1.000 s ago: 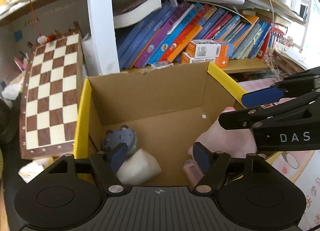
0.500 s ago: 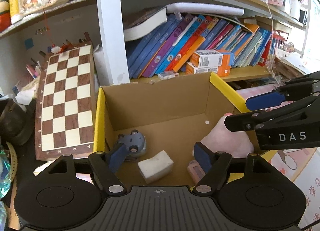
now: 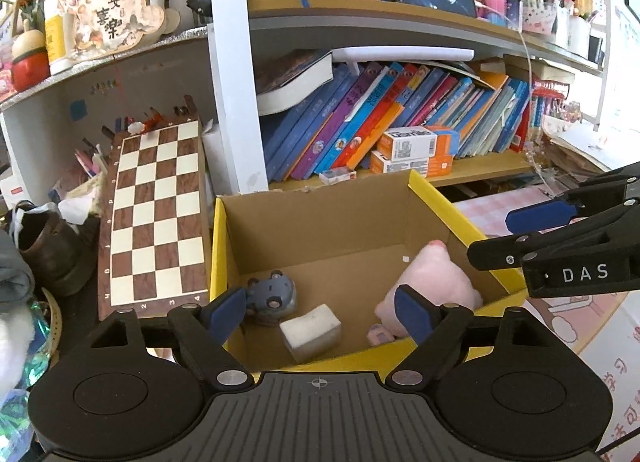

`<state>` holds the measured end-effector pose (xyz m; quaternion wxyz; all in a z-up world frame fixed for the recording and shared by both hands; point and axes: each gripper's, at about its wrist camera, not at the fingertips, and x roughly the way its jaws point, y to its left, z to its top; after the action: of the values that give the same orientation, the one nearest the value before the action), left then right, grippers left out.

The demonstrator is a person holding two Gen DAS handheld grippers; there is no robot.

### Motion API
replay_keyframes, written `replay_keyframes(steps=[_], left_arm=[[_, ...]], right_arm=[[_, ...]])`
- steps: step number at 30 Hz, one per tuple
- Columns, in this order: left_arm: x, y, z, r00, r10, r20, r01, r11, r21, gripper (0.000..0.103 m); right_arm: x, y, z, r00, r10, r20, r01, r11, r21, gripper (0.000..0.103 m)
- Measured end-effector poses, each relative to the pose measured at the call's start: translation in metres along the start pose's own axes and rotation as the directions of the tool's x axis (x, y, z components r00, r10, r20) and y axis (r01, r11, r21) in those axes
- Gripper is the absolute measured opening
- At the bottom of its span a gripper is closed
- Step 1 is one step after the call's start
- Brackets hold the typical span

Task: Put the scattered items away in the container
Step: 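Lift both tools out of the yellow box and back over the desk mat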

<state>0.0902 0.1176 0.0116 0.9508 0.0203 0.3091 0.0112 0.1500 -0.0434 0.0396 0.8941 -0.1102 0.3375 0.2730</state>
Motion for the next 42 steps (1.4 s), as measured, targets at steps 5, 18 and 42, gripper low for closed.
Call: replay_keyframes(steps=[5, 18, 42], left_arm=[[-0.013, -0.006, -0.003, 1.0, 0.0, 0.011, 0.0, 1.0, 0.004, 0.085], [-0.038, -0.02, -0.012, 1.0, 0.009, 0.03, -0.009, 1.0, 0.003, 0.091], [-0.054, -0.054, -0.031, 1.0, 0.006, -0.025, -0.005, 0.999, 0.032, 0.093]], right_arm=[[-0.014, 0.0, -0.01, 1.0, -0.003, 0.003, 0.002, 1.0, 0.011, 0.046], [-0.038, 0.0, -0.041, 1.0, -0.015, -0.012, 0.015, 0.999, 0.035, 0.046], [-0.059, -0.013, -0.08, 0.999, -0.012, -0.043, 0.016, 0.996, 0.091, 0.046]])
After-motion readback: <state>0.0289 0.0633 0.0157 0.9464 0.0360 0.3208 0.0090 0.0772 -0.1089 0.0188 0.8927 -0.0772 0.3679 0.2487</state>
